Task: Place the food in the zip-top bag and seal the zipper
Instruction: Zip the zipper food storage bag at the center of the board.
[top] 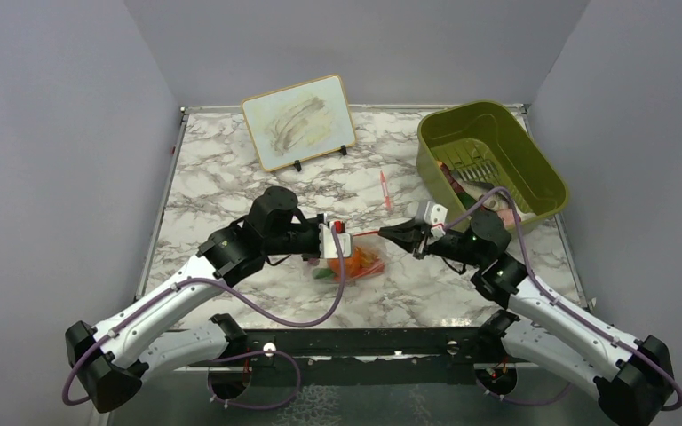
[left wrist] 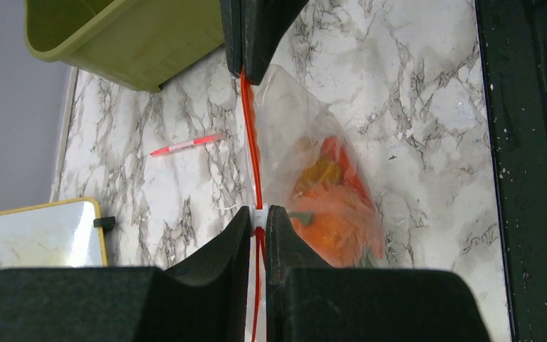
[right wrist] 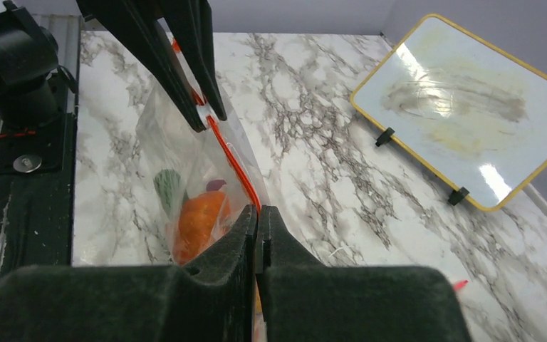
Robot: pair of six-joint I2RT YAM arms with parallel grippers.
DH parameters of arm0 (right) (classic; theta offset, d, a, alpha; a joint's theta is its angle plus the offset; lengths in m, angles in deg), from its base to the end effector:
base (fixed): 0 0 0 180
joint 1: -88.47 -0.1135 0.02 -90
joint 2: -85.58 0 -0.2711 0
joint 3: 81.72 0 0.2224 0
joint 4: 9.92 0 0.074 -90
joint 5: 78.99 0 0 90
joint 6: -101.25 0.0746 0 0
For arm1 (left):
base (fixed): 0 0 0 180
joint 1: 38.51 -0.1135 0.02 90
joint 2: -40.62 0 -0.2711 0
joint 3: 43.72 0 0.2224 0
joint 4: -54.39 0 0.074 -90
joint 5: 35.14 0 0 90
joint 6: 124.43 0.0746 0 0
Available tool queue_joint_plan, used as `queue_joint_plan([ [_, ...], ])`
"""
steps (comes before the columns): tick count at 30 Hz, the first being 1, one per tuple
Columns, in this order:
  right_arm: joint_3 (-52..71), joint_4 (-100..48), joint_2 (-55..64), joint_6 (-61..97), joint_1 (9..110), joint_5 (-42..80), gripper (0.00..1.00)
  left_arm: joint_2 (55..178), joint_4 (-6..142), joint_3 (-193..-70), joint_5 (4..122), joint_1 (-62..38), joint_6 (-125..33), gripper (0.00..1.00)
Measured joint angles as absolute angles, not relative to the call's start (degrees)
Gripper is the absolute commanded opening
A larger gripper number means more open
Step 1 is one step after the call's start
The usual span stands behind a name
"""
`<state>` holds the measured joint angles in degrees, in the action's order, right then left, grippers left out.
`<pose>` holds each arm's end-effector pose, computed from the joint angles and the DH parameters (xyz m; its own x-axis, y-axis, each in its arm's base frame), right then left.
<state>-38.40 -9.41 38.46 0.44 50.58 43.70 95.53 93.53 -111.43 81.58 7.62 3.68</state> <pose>0.1284 0.1509 0.2896 0.1323 -0.0971 -0.9864 -0.9342 0.3205 -0.1568 0.1193 -0.1725 0.3222 0.3278 0.4544 -0.8283 0.9162 0.0611 0.3961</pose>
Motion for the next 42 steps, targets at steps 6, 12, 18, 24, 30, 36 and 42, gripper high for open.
queue_joint_plan([
  [6,-36.3,-15.2,41.6,-1.7,50.6,39.4,0.01,93.5,94.8,-111.4,80.0,7.6,4.1,0.0],
  [12,-35.8,-19.5,44.6,-3.5,50.6,35.6,0.01,93.0,95.4,-111.4,78.9,7.6,4.8,0.0],
  [18,-35.4,-22.9,47.8,-5.2,50.6,31.1,0.01,92.6,96.1,-111.5,76.9,7.6,6.2,0.0],
  [24,-34.9,-25.4,50.5,-6.6,50.6,26.9,0.01,91.6,97.5,-112.3,75.3,7.6,6.9,0.0],
  [30,-34.8,-27.8,53.0,-7.0,50.6,23.2,0.01,90.7,99.0,-112.3,73.8,7.6,7.5,0.0],
  [36,-34.7,-29.5,56.5,-7.6,50.5,19.1,0.01,89.5,100.7,-113.0,72.6,7.6,8.0,0.0],
  [42,-34.1,-32.5,58.4,-7.6,50.5,15.3,0.01,87.8,102.8,-113.4,70.9,7.6,8.3,0.0],
])
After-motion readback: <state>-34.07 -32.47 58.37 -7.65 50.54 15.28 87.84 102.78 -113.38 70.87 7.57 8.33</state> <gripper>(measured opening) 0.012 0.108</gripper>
